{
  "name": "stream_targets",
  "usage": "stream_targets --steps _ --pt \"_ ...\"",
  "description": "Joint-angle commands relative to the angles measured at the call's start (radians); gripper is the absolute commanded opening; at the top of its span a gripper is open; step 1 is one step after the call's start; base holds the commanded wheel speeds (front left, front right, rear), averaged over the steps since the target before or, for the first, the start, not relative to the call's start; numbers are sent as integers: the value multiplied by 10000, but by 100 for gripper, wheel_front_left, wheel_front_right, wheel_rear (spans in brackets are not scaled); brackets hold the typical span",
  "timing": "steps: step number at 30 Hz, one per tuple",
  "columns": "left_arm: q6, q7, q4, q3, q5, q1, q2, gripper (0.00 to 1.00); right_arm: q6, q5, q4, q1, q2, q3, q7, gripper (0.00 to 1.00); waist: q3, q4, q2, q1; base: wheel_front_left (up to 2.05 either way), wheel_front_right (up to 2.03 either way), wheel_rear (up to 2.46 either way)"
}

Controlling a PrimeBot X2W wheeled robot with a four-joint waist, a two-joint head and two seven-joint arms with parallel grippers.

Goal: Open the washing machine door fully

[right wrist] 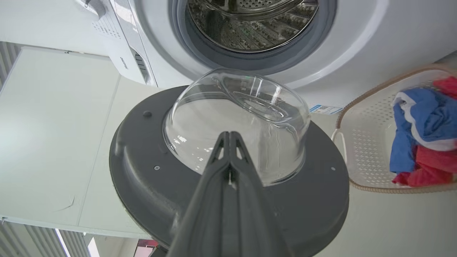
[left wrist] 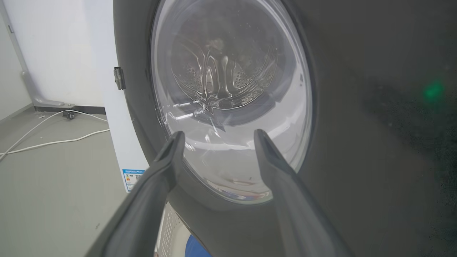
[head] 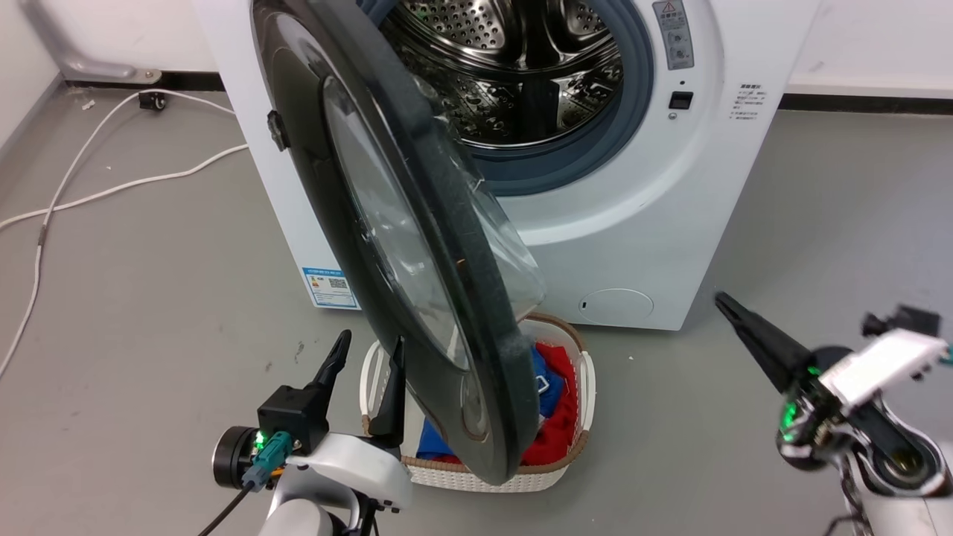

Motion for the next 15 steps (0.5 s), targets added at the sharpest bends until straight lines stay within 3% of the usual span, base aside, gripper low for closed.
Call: stream_targets --steps 1,4,5,6,7,11,15 --pt "-26 -25 10 59 32 122 25 100 23 -12 -186 352 -48 -163 -179 0 -29 -71 -1 1 0 0 0" --pt "-39 -25 36 104 86 240 80 100 23 -277 -579 1048 -122 -612 -920 4 -97 -184 -1 1 0 0 0" --pt "-40 -25 32 138 92 261 93 100 22 -342 -697 1237 -56 -728 -1133 37 -119 -227 -1 1 0 0 0" --pt "-42 -25 40 169 99 295 114 100 23 -515 -832 1399 -45 -833 -1397 85 -147 -273 -1 1 0 0 0" --pt "-47 -25 45 195 100 337 128 100 23 -739 -945 1547 -66 -901 -1676 100 -174 -315 -1 1 0 0 0" --pt "-87 -25 80 264 121 411 194 100 22 -2361 -1537 2066 -231 -852 -3077 100 -261 -444 -1 1 0 0 0" --pt "-86 -25 99 315 138 430 231 100 22 -5057 -1811 2307 -609 -641 -4654 100 -285 -525 -1 1 0 0 0"
